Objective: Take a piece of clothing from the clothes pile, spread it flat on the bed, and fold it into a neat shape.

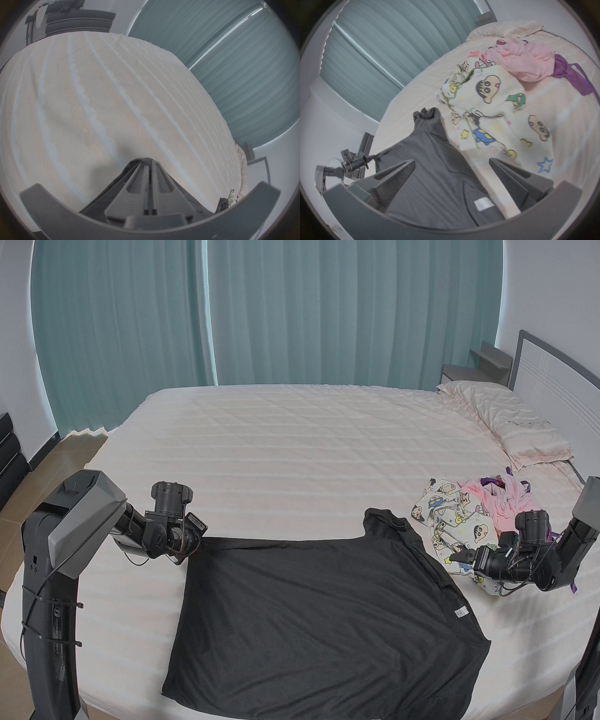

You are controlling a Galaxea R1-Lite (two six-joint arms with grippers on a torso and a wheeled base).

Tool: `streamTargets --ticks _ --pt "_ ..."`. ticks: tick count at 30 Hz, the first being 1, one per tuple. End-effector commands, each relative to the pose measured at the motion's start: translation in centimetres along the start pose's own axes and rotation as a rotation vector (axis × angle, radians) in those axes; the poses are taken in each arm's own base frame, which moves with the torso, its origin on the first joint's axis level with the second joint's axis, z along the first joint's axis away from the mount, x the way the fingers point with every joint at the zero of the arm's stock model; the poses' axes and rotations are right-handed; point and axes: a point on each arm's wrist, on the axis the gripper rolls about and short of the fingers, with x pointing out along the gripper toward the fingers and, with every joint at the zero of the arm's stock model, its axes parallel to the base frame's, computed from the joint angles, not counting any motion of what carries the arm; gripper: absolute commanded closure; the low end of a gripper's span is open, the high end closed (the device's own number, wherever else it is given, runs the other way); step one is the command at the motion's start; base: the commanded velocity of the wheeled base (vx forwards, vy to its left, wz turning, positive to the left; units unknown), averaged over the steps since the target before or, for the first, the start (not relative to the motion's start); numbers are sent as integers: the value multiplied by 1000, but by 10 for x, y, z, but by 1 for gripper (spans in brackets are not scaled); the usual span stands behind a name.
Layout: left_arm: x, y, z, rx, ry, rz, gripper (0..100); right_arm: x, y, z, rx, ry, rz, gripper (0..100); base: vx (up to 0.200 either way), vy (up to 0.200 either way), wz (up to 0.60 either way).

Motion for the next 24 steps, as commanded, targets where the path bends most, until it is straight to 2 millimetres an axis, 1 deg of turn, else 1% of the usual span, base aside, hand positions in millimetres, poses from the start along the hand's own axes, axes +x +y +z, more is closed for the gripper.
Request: streamTargets --ticks 1,5,8,10,11,14,15,20,21,22,24 --pt "5 1 5 -7 -4 9 0 15 22 7 15 -23 62 0 0 0 0" --pt "4 3 7 -11 0 18 0 34 47 14 47 -38 115 0 0 0 0" --pt "1 6 6 -10 17 46 0 60 65 17 83 -70 119 0 0 0 0" --pt "-9 7 11 -17 21 54 0 77 77 22 100 -104 113 0 0 0 0" --pt "-14 7 13 -22 23 55 0 82 82 23 111 -110 111 0 0 0 0" --pt "-31 11 13 -27 39 58 0 104 101 19 181 -94 96 0 0 0 0" --pt "-39 13 12 -35 52 57 0 111 107 21 209 -96 90 0 0 0 0" --pt "-64 20 4 -88 145 39 0 136 116 20 249 -98 59 0 0 0 0" --pt "-65 20 4 -89 147 38 0 137 116 21 249 -100 57 0 0 0 0" --pt "-72 22 2 -113 169 34 0 147 117 19 250 -103 33 0 0 0 0" --pt "-74 23 -2 -133 183 35 0 154 118 16 251 -105 12 0 0 0 0"
